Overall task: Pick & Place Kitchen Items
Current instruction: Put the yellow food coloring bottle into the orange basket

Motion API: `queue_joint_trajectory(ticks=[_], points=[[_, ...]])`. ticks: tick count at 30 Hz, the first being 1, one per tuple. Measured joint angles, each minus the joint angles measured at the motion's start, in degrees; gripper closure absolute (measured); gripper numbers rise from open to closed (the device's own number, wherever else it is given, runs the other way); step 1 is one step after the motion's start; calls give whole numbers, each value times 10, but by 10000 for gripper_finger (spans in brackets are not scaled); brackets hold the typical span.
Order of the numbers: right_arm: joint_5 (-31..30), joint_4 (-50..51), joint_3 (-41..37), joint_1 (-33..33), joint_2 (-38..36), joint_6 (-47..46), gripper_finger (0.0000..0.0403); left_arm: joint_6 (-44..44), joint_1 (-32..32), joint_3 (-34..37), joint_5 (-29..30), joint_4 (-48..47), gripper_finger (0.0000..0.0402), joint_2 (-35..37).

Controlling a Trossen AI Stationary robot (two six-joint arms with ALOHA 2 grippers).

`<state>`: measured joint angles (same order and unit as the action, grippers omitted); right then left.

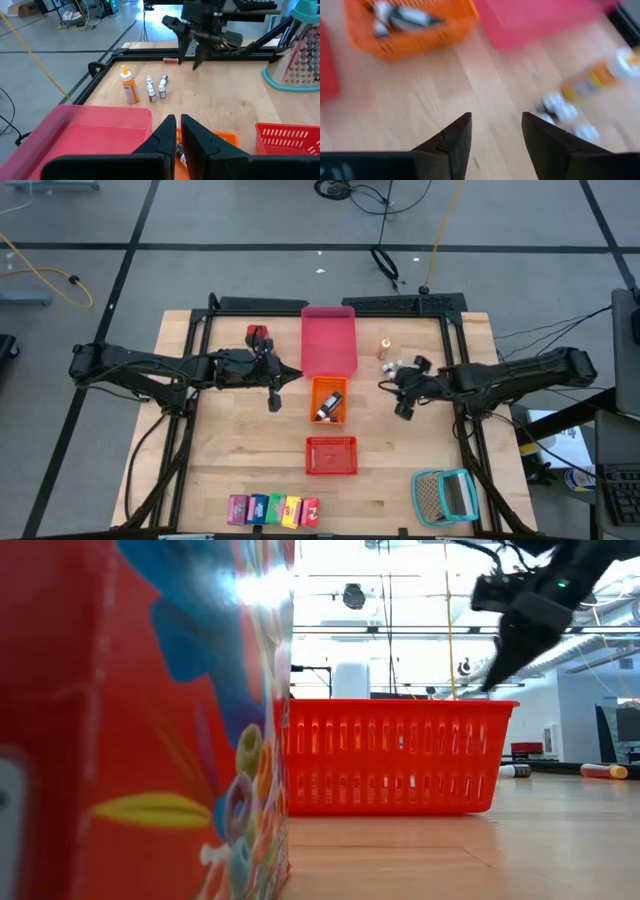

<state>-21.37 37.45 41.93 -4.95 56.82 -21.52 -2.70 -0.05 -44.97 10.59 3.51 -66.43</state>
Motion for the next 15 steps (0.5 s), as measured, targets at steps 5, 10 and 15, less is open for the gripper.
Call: queue_joint_trajectory(ticks=[5,10,15], points=[[-1,115,0,27,-25,-30,203,-1,0,0,0,0,371,0],[2,197,0,64,-24,-35,172,0,0,0,0,0,371,0],[4,250,0,108,-20,-63,152,0,0,0,0,0,371,0]])
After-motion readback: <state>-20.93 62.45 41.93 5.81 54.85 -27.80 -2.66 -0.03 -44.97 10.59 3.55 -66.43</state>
